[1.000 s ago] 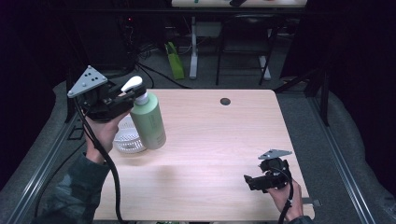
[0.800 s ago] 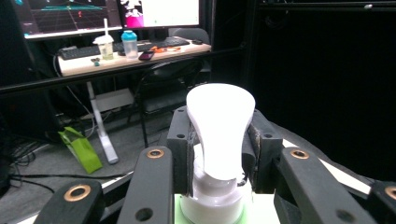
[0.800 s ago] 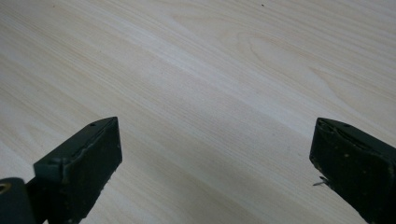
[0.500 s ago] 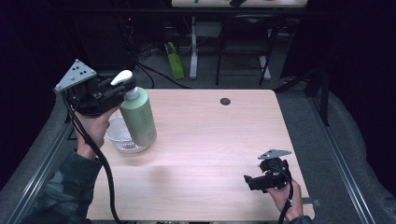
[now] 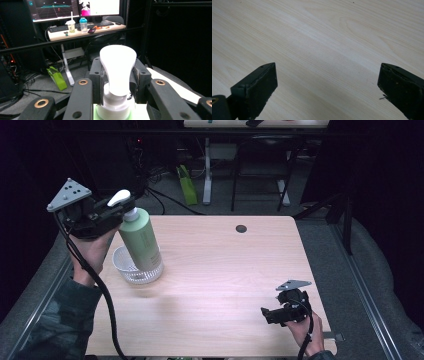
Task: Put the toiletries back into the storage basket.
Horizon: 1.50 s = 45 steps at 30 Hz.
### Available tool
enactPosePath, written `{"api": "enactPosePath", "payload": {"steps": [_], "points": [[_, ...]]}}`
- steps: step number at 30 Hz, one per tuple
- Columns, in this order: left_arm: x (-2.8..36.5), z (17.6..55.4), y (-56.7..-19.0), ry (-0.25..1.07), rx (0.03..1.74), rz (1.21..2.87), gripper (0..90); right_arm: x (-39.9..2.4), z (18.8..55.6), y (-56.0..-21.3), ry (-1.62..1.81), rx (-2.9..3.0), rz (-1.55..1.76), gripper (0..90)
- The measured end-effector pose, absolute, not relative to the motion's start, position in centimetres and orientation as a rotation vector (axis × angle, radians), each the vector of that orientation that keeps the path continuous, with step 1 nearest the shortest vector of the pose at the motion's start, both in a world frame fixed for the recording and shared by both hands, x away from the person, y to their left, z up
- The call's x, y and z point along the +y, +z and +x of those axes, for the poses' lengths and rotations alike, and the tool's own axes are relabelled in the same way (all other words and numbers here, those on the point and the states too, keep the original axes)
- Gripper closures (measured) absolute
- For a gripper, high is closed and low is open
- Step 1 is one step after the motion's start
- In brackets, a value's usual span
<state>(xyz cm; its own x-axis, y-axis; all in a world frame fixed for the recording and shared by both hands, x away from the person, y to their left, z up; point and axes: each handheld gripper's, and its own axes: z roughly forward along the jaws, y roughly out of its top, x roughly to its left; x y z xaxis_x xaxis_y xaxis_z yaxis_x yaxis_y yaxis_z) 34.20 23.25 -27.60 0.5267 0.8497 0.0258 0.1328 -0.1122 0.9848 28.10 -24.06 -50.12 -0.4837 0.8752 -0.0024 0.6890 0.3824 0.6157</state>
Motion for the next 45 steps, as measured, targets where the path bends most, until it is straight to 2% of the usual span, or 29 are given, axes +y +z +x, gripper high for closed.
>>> {"api": "enactPosePath", "payload": {"steps": [22, 45], "points": [[26.0, 34.7, -27.2, 0.813, 0.925, 1.553, 67.7, -23.8, 28.2, -50.1, 0.796, 2.332, 1.347, 2.3], [27.5, 37.1, -28.4, 0.859, 0.994, 1.522, 67.7, -23.8, 28.1, -50.1, 0.796, 2.332, 1.344, 2.5]]}}
